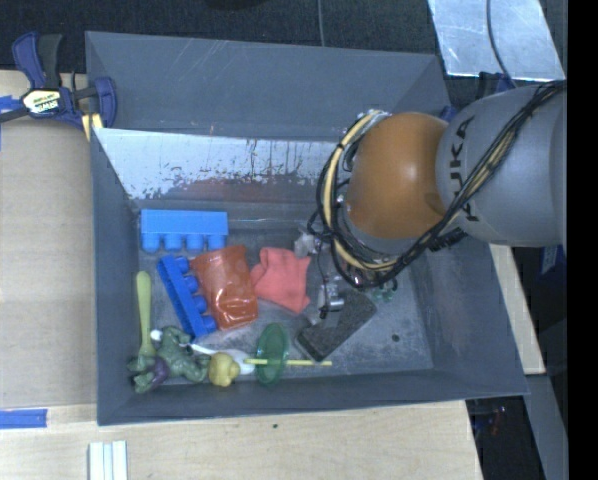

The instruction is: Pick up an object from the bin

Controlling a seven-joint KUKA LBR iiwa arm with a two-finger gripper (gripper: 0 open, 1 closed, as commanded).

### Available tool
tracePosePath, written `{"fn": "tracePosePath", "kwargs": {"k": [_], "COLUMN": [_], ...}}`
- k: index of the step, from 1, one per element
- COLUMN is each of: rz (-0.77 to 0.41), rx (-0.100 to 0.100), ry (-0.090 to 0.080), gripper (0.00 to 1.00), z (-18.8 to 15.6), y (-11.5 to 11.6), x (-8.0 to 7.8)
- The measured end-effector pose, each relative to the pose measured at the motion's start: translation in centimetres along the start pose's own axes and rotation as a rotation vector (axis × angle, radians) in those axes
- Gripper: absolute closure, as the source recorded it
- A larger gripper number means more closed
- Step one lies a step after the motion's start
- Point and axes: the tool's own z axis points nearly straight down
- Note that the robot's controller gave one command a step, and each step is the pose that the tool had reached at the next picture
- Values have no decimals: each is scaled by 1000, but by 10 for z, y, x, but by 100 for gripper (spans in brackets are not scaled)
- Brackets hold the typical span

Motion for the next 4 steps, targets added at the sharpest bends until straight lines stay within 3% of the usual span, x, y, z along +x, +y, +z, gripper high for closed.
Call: {"fn": "tracePosePath", "kwargs": {"k": [1,2,3,4], "rz": [-83,139,139,90], "rx": [0,-3,-3,-1], "ry": [-2,-8,-8,-2], "gripper": [0,100,100,100], "z": [38,41,40,-32], "y": [-5,53,53,52], "x": [-16,-50,-50,-34]}}
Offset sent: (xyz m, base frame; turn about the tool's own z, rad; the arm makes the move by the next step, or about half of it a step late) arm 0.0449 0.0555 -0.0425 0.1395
